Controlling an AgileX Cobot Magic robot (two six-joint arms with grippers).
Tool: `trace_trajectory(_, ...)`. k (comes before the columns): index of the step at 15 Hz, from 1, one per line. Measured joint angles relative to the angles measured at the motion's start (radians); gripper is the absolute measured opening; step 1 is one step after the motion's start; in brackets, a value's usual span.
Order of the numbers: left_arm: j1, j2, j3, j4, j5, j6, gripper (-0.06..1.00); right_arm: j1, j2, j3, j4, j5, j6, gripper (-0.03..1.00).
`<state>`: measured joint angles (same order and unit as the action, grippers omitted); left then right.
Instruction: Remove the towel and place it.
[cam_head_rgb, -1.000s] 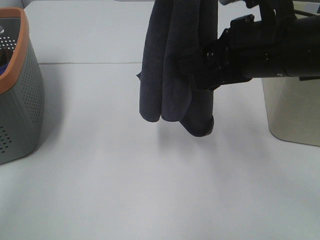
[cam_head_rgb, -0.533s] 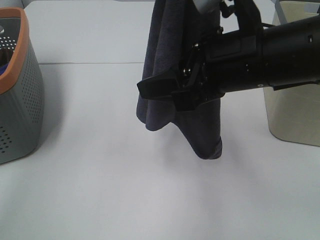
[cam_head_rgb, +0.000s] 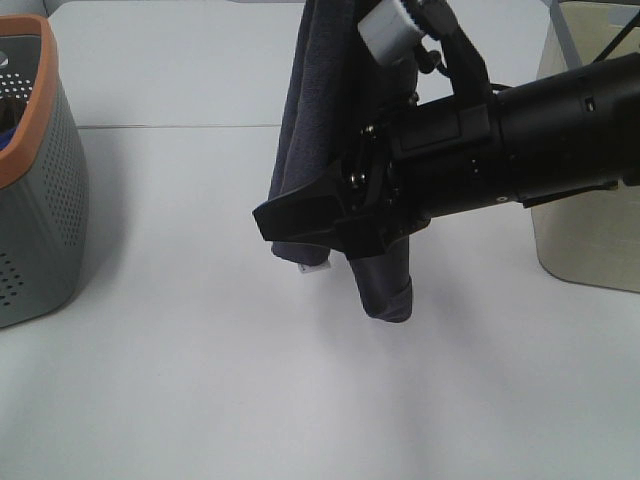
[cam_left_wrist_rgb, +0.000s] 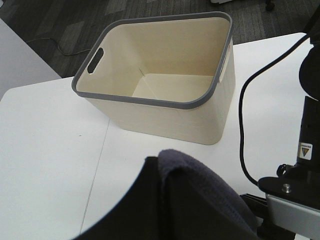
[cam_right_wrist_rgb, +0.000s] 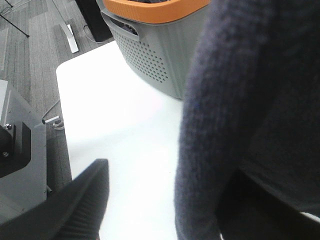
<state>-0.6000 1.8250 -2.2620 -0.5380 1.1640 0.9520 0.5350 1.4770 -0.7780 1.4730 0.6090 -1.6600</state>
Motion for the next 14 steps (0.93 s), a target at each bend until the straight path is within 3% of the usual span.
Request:
trace_trajectory(5, 0.0, 0.0, 0.0, 0.001, 0.001, 0.0, 0.0, 0.0, 0.072, 0.0, -0.018, -0.01, 0.008, 0.51)
trace_trajectory(9, 0.0, 0.0, 0.0, 0.001, 0.001, 0.0, 0.0, 0.0, 0.054, 0.0, -0.157, -0.009, 0.146, 0.43)
trace_trajectory(14, 0.0, 0.0, 0.0, 0.001, 0.001, 0.0, 0.0, 0.0, 0.005, 0.0, -0.179, -0.006, 0.207, 0.26)
